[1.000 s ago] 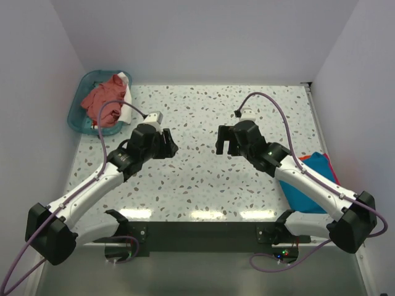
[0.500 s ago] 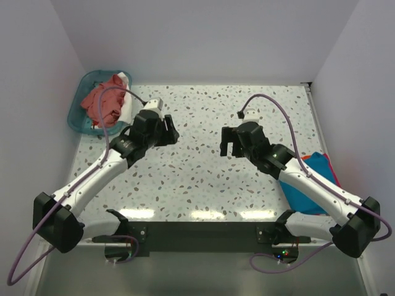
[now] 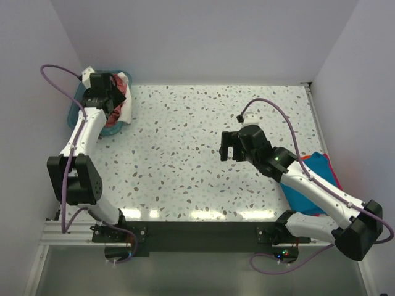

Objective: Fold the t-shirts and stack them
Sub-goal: Grab the tshirt from the pile

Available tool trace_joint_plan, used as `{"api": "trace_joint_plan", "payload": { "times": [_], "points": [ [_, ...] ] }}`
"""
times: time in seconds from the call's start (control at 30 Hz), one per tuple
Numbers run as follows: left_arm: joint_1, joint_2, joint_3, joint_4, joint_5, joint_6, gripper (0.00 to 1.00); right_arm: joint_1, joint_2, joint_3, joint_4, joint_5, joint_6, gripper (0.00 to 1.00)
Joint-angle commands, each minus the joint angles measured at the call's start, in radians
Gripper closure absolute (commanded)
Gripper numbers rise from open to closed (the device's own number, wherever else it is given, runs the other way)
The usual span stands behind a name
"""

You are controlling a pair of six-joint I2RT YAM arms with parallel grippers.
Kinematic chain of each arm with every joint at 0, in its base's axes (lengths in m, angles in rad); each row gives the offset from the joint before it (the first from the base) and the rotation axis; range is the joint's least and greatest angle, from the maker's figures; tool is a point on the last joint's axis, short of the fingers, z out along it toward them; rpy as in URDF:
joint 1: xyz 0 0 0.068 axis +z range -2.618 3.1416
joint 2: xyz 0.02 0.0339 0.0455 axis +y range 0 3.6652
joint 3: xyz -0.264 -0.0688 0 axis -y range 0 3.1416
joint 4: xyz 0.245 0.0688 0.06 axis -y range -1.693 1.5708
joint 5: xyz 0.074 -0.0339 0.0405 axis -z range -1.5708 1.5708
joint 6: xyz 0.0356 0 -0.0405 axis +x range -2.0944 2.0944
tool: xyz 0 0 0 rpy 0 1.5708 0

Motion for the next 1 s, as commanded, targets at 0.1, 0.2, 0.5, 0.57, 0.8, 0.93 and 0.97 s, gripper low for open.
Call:
{"api": "trace_joint_plan", "payload": {
  "times": [0.1, 0.2, 0.5, 0.57, 0.8, 0.93, 0.97],
  "points": [
    [0.096, 0.168, 0.038, -0.012, 0.038, -0.060, 0.28, -0.001, 0.017, -0.007, 0.044, -0.021, -0.017, 0.01],
    [0.123, 0.223, 0.047, 0.014, 0.058, -0.068, 0.30, -0.001, 0.028, -0.010, 0.046, -0.021, -0.020, 0.01],
    [0.166, 0.297, 0.058, 0.102, 0.154, -0.072, 0.49, -0.001, 0.037, -0.027, 0.055, -0.017, -0.015, 0.01],
    [0.166, 0.304, 0.067, 0.104, 0.157, -0.074, 0.58, -0.001, 0.041, -0.025, 0.053, -0.018, -0.017, 0.01],
    [0.174, 0.278, 0.133, 0.101, 0.170, -0.049, 1.00, -0.003, 0.055, -0.020, 0.056, -0.023, -0.017, 0.01],
    [0.174, 0.216, 0.211, 0.085, 0.159, -0.020, 1.00, -0.001, 0.069, -0.008, 0.062, -0.029, -0.023, 0.01],
    [0.174, 0.205, 0.229, 0.082, 0.157, -0.014, 1.00, -0.001, 0.075, -0.001, 0.065, -0.030, -0.023, 0.01]
  ]
}}
